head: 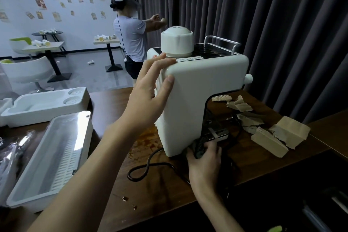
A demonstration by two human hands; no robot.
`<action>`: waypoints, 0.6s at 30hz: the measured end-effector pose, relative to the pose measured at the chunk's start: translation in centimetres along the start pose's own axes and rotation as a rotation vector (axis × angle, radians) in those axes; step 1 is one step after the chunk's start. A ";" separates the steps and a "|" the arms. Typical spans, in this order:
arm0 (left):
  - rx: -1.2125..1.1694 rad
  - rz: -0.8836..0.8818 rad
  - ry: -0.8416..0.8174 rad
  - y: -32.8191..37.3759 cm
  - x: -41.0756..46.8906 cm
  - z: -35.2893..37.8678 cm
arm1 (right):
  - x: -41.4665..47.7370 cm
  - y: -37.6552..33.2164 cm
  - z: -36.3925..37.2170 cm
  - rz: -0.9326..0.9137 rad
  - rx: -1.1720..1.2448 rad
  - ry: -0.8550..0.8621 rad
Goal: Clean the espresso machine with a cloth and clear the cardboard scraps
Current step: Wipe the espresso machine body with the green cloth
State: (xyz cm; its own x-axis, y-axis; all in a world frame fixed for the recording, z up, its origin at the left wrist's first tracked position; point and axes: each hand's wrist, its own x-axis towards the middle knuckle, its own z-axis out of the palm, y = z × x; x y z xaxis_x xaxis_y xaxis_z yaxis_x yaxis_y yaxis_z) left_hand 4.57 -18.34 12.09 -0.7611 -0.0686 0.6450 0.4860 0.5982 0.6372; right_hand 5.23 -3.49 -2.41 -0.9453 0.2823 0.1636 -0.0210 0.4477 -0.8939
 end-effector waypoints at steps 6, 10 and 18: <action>-0.011 0.011 -0.007 0.0 0.0 -0.1 | -2.7 -0.5 2.0 -0.090 -0.012 -0.029; -0.001 0.022 -0.008 0.1 0.0 -0.2 | -2.8 -0.3 2.0 -0.162 -0.037 -0.025; -0.016 0.044 -0.022 0.5 -0.1 -0.6 | -1.0 -0.1 0.5 -0.248 0.063 -0.006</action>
State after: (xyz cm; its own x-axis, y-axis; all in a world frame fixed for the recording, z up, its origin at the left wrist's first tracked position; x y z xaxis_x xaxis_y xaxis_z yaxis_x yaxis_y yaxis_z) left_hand 5.14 -18.51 12.56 -0.7479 -0.0247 0.6634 0.5261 0.5873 0.6150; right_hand 6.04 -4.25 -2.67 -0.9107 0.1654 0.3785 -0.2722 0.4487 -0.8512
